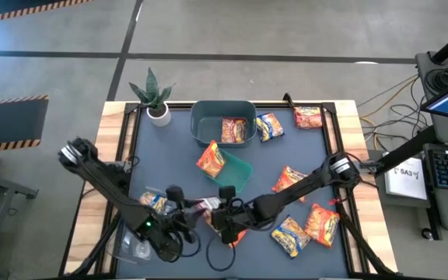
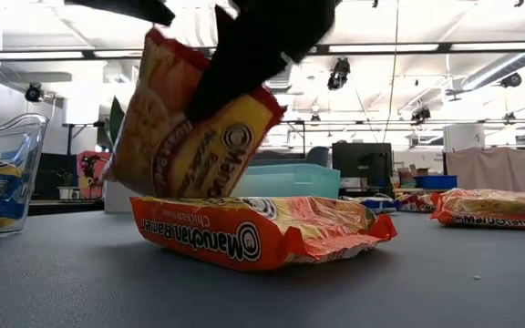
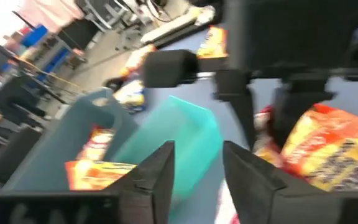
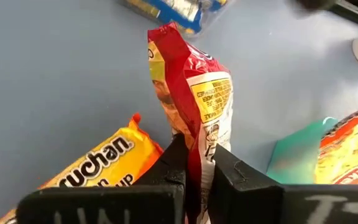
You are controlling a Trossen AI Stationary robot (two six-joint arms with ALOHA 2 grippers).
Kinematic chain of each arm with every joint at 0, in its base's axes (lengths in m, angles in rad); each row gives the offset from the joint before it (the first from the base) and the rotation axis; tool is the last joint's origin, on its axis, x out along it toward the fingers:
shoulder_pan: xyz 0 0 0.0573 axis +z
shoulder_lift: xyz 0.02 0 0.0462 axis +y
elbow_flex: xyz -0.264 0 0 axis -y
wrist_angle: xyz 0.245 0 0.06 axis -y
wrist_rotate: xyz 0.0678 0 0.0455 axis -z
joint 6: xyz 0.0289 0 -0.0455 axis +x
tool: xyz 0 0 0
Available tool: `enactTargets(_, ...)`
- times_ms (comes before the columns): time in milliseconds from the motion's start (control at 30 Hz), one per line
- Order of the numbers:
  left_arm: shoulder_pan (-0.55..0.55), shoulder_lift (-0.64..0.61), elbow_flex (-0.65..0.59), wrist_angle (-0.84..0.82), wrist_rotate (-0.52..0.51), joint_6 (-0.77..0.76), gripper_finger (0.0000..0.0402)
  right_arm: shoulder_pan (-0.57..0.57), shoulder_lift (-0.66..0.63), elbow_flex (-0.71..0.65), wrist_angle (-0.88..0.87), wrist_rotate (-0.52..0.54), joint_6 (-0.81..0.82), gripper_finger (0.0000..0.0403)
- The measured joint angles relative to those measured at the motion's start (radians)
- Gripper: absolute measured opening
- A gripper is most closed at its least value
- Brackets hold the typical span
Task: Sort Maruchan noodles
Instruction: Put the red noodle pack into the blue bin
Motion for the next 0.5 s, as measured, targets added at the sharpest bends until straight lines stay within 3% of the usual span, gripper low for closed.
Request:
enactTargets(233, -0.007, -0.098, -0.001, -0.094, -0.067, 0.088, 0.016, -0.002, -0.059, 0.041, -0.142, -0.019, 0.043, 0.0016)
enactTargets(500, -0.002, -0.178, -0.051, -0.131, -0.068, 0.209, 0.0162, -0.071, -0.194, 0.126, -0.334, -0.129, 0.145, 0.0016)
